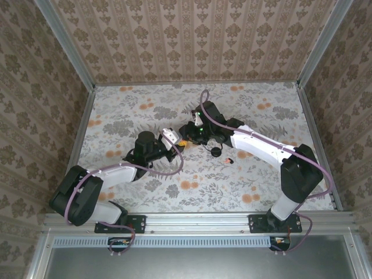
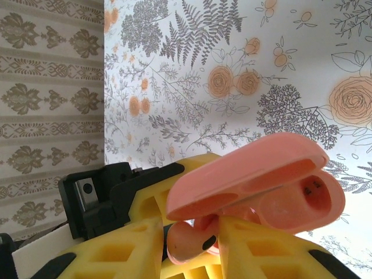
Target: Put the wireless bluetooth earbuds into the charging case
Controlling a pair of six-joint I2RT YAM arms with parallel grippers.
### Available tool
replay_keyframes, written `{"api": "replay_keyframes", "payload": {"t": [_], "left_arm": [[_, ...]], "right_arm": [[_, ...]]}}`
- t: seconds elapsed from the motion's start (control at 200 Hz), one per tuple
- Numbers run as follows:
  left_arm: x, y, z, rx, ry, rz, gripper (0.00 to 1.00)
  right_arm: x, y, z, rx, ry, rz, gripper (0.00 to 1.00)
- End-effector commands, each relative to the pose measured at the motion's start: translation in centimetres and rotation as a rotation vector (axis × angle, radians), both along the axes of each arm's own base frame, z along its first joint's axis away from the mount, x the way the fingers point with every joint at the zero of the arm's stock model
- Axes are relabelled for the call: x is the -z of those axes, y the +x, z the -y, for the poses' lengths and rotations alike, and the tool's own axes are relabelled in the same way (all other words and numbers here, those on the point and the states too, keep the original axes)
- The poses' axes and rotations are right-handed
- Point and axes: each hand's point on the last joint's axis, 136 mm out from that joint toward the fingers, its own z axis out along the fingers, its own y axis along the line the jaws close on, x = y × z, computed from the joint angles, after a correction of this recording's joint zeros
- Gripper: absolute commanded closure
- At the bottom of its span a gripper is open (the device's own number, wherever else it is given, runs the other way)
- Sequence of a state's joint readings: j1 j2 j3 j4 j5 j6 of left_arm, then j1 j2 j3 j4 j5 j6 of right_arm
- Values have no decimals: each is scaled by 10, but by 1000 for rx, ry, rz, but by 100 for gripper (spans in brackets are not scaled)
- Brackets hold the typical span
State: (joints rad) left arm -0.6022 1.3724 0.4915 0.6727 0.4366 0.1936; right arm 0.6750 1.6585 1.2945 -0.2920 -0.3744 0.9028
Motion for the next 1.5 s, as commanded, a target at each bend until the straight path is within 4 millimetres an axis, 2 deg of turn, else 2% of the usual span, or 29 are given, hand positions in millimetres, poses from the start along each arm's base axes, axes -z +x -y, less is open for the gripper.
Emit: {"api": "replay_keyframes", "payload": {"t": [0.0,0.425,0.87,1.29,1.495], "left_arm": [[-20,-3,4,25,-10,68,86],[-23,-6,4,36,-8,77,86],[-28,-16,9,102,-29,69,86],[-37,-35,19,247,-62,-16,85],[-41,-39,21,282,-73,-55,85]], "right_arm": [[2,-3,-5,-32,-23,-7,69],[17,-15,1,-112,-109,-16,71],[17,-18,-6,-270,-74,18,74],[18,-28,9,-434,-30,100,75],[14,-27,5,-468,-1,133,75]]}}
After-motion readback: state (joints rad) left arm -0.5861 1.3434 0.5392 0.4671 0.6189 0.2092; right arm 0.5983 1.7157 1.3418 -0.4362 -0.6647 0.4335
